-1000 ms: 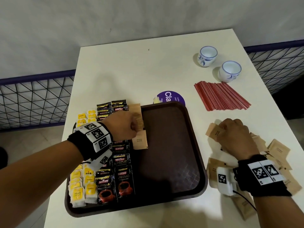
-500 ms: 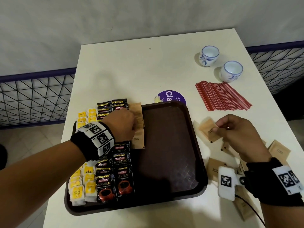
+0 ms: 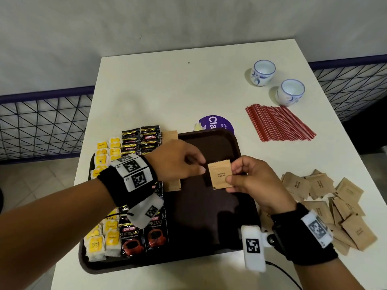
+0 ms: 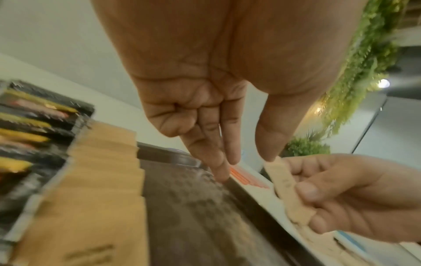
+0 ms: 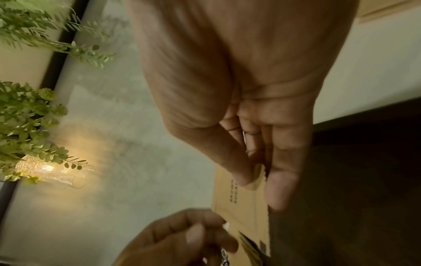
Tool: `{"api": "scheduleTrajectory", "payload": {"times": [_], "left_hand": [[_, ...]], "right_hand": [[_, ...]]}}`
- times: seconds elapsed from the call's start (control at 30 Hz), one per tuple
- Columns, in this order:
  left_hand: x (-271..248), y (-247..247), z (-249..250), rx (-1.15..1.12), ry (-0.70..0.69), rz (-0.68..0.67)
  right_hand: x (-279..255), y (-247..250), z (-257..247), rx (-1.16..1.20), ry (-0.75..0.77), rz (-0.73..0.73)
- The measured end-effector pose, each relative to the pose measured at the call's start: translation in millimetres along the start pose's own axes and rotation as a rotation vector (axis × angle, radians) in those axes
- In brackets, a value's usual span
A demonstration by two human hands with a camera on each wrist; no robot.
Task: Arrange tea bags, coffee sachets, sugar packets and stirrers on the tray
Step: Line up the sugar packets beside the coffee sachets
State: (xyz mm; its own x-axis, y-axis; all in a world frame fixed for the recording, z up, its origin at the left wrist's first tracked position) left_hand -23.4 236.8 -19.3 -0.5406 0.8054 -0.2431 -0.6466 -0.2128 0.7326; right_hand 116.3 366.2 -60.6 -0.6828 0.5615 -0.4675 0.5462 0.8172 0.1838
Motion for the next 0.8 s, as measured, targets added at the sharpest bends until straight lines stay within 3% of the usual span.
{"api": "scheduleTrajectory", "payload": {"times": [0.27, 0.37, 0.47, 0.57, 0.8], "left_hand": [[7.4, -4.7, 10.6, -0.07, -0.003, 0.021], [0.3, 5.2, -3.5, -0.038, 0.026, -0.011], [-10.4, 11.9, -23.8, 0.004, 0.08, -0.047], [-18.0, 14.0, -37.1, 0.017, 0.138, -0.047], [-23.9, 6.9, -43.8, 0.106, 0.173, -0.068]], "right_hand": [[-8.2, 3.7, -12.1, -0.113, 0.086, -0.008], [-2.2, 58.6, -8.0, -0.37, 0.159, 0.186], [4.3, 117.2, 6.2, -0.533, 0.111, 0.351], [11.6, 152.0, 23.5, -0.784, 0.063, 0.427], [18.6, 150.9, 47.2, -0.981, 0.054, 0.393]]}}
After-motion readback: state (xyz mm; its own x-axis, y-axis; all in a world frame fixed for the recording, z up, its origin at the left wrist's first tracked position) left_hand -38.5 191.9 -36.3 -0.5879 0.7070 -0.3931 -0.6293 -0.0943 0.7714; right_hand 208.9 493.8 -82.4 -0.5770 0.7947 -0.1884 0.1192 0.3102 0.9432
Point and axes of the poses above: each hand's wrist, its own x-axis towards the middle knuckle, its own y-axis out of the back of the hand, z = x × y, the point moved 8 cm from there along x, towards the middle knuckle, and after that the axes turned 11 degrees about z, right-handed, at the moved point
